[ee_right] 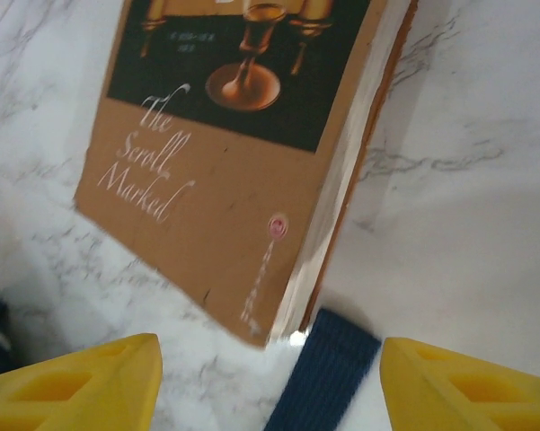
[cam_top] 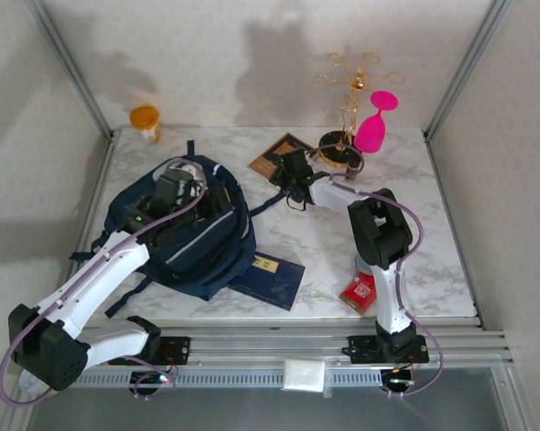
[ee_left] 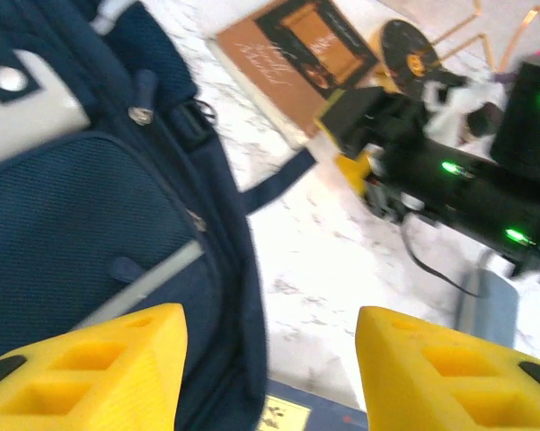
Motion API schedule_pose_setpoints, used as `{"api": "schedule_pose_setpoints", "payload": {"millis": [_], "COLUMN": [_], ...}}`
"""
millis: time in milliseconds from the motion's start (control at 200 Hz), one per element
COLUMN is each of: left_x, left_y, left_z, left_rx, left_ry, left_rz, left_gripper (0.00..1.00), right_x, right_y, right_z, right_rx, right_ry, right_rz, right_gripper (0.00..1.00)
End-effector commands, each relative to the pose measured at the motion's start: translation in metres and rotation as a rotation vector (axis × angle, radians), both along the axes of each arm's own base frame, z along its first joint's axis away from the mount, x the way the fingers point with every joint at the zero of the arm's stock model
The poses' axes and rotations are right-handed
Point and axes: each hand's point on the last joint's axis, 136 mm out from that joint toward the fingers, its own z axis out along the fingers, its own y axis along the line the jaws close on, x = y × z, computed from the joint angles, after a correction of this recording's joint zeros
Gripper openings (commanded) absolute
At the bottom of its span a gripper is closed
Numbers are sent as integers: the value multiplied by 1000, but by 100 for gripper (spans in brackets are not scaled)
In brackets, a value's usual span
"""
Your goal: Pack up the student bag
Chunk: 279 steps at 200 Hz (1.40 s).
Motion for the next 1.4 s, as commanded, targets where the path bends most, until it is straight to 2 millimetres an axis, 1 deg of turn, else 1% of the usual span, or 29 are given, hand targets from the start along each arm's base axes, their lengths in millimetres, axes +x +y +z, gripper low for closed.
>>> {"api": "schedule_pose_setpoints", "payload": {"millis": [0, 45, 205, 275, 380, 481, 591, 641, 706, 821, 876, 921, 1011, 1091, 1226, 1332, 1392], "left_x": [-2, 0, 3, 3, 4, 4, 5, 4, 3, 2, 1, 1, 0, 1, -1, -1, 0], "left_y": [-15, -16, -19, -18, -19, -20, -22, -23, -25, -25, -27, -28, -31, -35, -46, -66, -77], "left_z": [-3, -9, -23, -24, -25, -28, -31, -32, -33, -37, -37, -37, -37, -36, -39, -39, -42], "left_rx": [-57, -64, -49, -43, -44, -48, -51, -58, -66, -63, -69, -67, -63, -67, -79, -114, -107], "left_ry": [-10, -3, 25, 25, 24, 29, 39, 40, 40, 51, 52, 53, 51, 52, 59, 65, 78], "left_rz": [-2, 4, 0, 2, 1, -2, -4, -8, -14, -9, -13, -11, -12, -12, -11, -29, -31], "left_gripper": [53, 53, 54, 55, 56, 57, 58, 58, 59, 59, 59, 59, 59, 59, 59, 60, 60], "right_x": [11, 17, 28, 32, 33, 32, 31, 30, 29, 26, 20, 16, -2, -17, -44, -72, -89], "right_y": [-10, -8, -3, -3, -2, -6, -12, -13, -14, -15, -18, -18, -26, -32, -46, -61, -70], "right_z": [-12, -12, -27, -34, -36, -29, -15, -9, -1, -1, 0, 11, 24, 30, 32, 24, 22], "right_rx": [-34, -47, -66, -72, -73, -86, -97, -103, -122, -100, -90, -98, -110, -90, -138, -141, -126], "right_ry": [29, 17, 36, 51, 48, 35, -7, -23, -46, -52, -44, -80, -109, -113, -83, -37, -15], "right_rz": [-67, -63, -49, -50, -51, -51, -43, -19, 13, 95, 125, 160, 212, 285, 372, 434, 459], "right_gripper": [62, 60, 56, 51, 42, 32, 21, 14, 9, 1, 0, 0, 0, 0, 0, 0, 0]}}
